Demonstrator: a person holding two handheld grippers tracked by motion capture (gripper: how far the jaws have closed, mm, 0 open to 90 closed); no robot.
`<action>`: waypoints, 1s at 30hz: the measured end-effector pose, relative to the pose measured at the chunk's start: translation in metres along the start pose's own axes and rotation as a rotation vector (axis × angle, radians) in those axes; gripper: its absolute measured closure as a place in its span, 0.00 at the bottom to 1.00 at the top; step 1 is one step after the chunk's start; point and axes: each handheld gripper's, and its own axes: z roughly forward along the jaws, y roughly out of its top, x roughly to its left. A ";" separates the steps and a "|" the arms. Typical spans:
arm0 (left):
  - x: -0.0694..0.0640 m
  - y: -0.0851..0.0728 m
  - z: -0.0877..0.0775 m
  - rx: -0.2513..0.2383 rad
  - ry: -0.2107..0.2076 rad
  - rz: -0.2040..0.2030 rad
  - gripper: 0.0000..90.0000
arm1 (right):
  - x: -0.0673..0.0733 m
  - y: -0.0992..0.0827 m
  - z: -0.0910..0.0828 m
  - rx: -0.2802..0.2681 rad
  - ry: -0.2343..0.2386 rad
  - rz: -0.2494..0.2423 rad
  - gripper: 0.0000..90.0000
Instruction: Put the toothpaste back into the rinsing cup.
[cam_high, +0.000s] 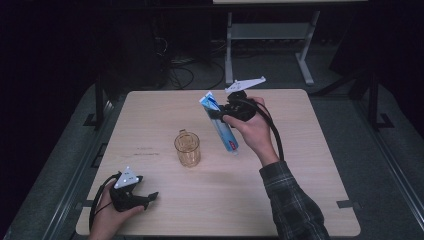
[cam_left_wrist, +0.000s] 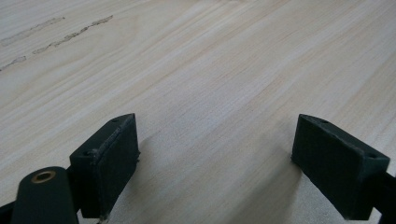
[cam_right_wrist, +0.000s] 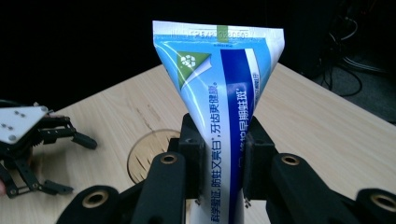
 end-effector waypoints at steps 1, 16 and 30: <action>0.000 0.000 0.000 0.000 0.000 0.000 0.15 | 0.001 0.003 0.001 -0.003 0.004 -0.003 0.82; 0.000 0.000 0.000 0.000 -0.002 0.004 0.15 | 0.017 0.041 0.023 -0.055 0.023 -0.040 0.82; 0.000 0.000 0.000 0.001 -0.005 0.004 0.15 | 0.032 0.060 0.053 -0.084 0.063 -0.049 0.82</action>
